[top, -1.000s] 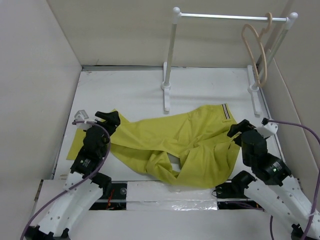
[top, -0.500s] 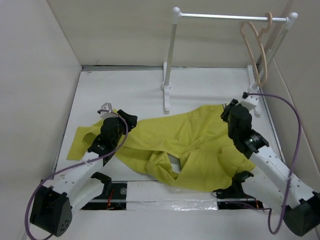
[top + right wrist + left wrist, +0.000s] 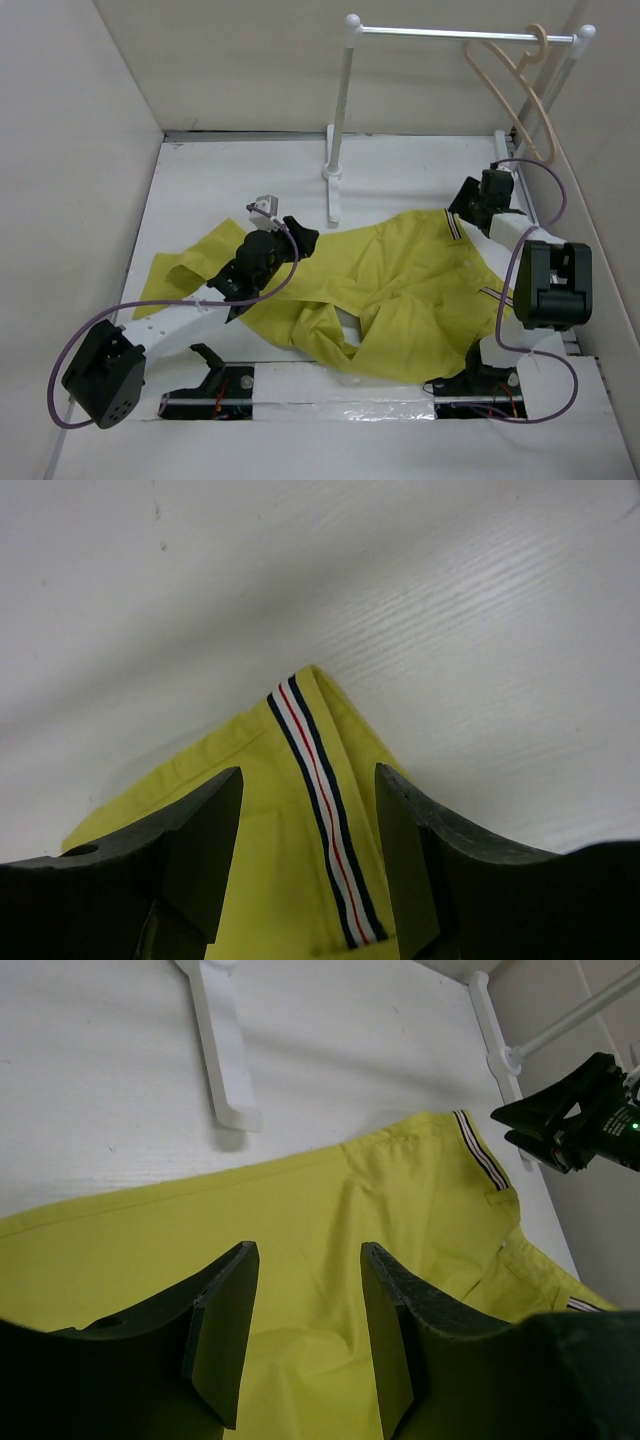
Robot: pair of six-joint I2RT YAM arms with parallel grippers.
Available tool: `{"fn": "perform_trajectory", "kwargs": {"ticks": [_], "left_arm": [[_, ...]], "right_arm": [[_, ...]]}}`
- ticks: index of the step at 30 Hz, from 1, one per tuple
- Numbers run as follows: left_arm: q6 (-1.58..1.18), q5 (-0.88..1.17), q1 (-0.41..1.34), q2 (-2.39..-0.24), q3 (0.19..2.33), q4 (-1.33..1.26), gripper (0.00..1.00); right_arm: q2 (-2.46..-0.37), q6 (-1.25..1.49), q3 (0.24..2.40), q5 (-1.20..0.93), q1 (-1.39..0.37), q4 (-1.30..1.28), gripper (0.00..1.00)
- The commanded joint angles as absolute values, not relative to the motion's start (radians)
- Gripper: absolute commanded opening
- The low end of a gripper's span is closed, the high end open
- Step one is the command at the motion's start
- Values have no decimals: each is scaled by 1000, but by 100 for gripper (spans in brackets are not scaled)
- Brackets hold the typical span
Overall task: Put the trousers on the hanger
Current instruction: Flatten out the trousers at the center of the board.
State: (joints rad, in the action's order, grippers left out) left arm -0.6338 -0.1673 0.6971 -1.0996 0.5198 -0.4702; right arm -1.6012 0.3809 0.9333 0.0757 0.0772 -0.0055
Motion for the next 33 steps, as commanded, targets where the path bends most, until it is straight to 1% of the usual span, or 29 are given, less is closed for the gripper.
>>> {"fn": "perform_trajectory", "kwargs": {"ticks": [1, 3, 5, 10, 13, 16, 17, 18, 20, 21, 22, 24, 25, 27, 28, 29, 30, 33], "left_arm": [[-552, -218, 706, -1088, 535, -572, 43], [-517, -238, 706, -1080, 537, -575, 44], [-502, -236, 706, -1074, 545, -565, 44], [-494, -218, 706, -1025, 523, -549, 45], [-489, -238, 706, -971, 512, -526, 46], [-489, -270, 706, -920, 488, -531, 46], [-492, -271, 706, -914, 486, -526, 46], [-494, -270, 706, -904, 485, -523, 46], [-497, -259, 706, -897, 483, -522, 47], [-499, -256, 706, -896, 482, -531, 46], [-500, -255, 706, -899, 479, -534, 46], [-505, -247, 706, -908, 485, -522, 46], [-506, -244, 706, -907, 491, -517, 47], [-506, -235, 706, -904, 485, -526, 46], [-509, -233, 706, -902, 476, -535, 47], [-508, -236, 706, -902, 476, -537, 47], [-508, -238, 706, -903, 479, -525, 47], [-508, -235, 706, -913, 486, -523, 47]], "right_arm": [[-1667, 351, 1021, -93, 107, 20, 61], [-1715, 347, 1061, -115, 107, 14, 61], [-1761, 342, 1133, -156, 117, -64, 61], [-1876, 310, 1209, -225, 127, -155, 61], [-1922, 278, 1275, -197, 109, -224, 61], [-1924, 276, 1258, -149, 100, -247, 61], [-1913, 276, 1250, -138, 100, -247, 59], [-1910, 276, 1244, -132, 100, -247, 54], [-1901, 279, 1230, -121, 100, -244, 49], [-1888, 281, 1226, -117, 100, -242, 42], [-1882, 285, 1218, -107, 100, -238, 29], [-1875, 288, 1209, -106, 100, -226, 16], [-1861, 294, 1206, -109, 100, -218, 1], [-1829, 316, 1166, -118, 120, -157, 0], [-1775, 351, 1138, -130, 120, -123, 0], [-1746, 373, 1111, -132, 136, -44, 0], [-1715, 394, 1064, -127, 159, -14, 0], [-1628, 486, 1011, -112, 216, 86, 0]]}}
